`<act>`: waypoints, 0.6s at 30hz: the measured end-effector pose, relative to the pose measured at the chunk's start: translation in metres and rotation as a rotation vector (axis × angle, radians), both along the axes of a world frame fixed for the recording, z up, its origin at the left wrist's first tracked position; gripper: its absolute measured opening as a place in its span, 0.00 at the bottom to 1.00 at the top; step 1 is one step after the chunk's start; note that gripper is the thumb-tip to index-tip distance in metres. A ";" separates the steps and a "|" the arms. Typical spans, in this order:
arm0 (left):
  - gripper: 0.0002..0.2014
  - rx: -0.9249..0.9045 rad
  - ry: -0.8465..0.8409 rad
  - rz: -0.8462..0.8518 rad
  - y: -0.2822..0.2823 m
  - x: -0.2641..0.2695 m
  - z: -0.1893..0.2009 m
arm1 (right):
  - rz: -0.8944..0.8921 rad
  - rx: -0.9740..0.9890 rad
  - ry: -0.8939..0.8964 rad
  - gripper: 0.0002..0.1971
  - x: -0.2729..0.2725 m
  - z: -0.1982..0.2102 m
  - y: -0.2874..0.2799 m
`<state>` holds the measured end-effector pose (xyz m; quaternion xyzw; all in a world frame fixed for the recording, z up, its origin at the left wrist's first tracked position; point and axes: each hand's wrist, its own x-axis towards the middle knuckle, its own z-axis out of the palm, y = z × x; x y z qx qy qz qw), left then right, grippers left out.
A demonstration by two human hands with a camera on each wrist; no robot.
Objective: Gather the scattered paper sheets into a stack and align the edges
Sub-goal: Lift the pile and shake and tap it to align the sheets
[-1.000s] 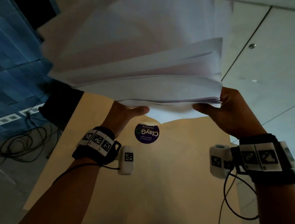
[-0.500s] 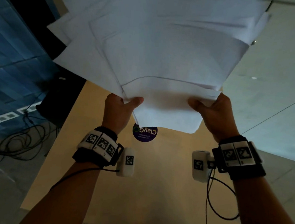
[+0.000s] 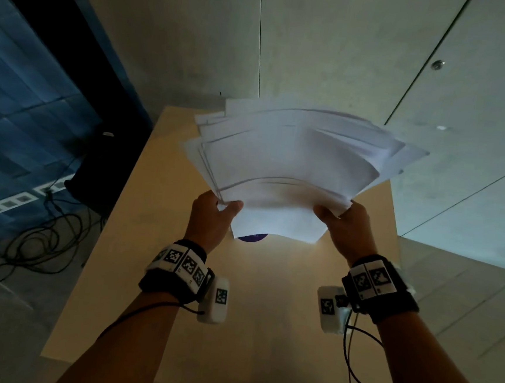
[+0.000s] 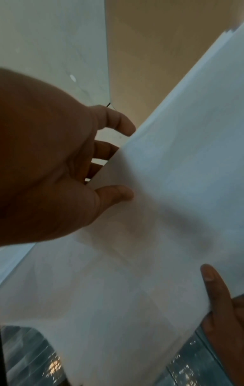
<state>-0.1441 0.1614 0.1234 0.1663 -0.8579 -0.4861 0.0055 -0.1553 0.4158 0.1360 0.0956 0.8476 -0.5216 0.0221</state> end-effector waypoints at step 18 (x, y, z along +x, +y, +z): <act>0.53 0.163 -0.032 -0.082 0.009 0.008 0.004 | 0.029 -0.033 -0.012 0.30 0.005 -0.013 -0.002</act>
